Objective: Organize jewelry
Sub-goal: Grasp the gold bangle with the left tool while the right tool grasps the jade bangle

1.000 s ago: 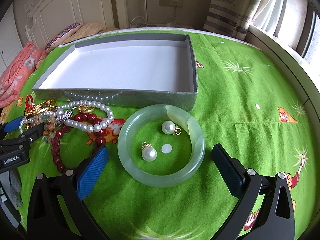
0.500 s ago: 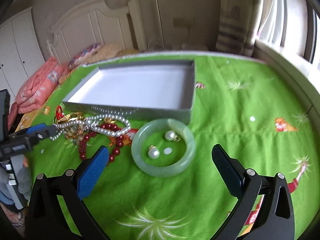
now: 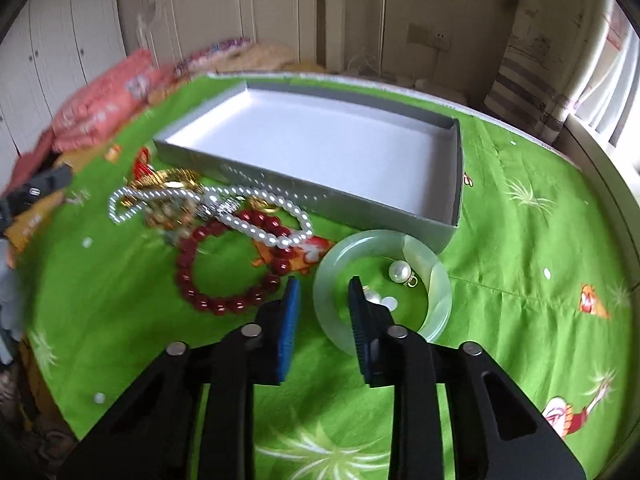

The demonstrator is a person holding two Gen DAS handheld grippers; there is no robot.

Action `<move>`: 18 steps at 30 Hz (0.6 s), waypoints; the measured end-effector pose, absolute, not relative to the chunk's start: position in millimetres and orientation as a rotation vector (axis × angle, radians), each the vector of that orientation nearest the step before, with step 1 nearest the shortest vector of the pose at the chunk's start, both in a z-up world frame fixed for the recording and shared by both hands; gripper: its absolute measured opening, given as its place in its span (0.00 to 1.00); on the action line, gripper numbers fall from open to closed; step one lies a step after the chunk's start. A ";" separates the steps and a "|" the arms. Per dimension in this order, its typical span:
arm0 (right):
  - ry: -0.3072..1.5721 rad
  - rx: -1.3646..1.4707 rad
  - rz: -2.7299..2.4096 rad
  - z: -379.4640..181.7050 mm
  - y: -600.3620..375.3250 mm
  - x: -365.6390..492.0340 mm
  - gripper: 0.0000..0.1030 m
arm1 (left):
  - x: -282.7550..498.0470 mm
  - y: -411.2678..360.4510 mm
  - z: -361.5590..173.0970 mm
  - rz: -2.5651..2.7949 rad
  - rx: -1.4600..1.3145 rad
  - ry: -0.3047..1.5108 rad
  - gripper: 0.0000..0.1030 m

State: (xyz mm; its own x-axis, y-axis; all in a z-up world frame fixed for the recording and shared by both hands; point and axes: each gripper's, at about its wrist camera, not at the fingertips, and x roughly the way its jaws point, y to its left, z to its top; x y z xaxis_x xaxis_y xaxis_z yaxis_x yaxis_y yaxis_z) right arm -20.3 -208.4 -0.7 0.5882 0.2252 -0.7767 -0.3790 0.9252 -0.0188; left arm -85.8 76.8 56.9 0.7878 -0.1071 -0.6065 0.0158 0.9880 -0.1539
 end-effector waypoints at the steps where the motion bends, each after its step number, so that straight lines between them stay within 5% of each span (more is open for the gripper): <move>1: 0.888 -0.207 0.348 -3.2 -206.6 -16.4 0.21 | -86.4 75.1 57.6 -0.073 -0.132 0.664 0.89; 18: 0.779 0.001 0.390 3.9 -236.0 -20.9 0.15 | -63.6 20.5 45.3 -0.156 0.098 0.738 0.63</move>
State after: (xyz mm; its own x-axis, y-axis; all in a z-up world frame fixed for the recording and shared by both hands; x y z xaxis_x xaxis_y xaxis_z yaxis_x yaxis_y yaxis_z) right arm -20.9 -236.0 3.9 0.6439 0.3428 -0.6840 -0.3418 0.9287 0.1437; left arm -63.6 20.5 45.3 0.7287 -0.1069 -0.6764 0.1760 0.9838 0.0341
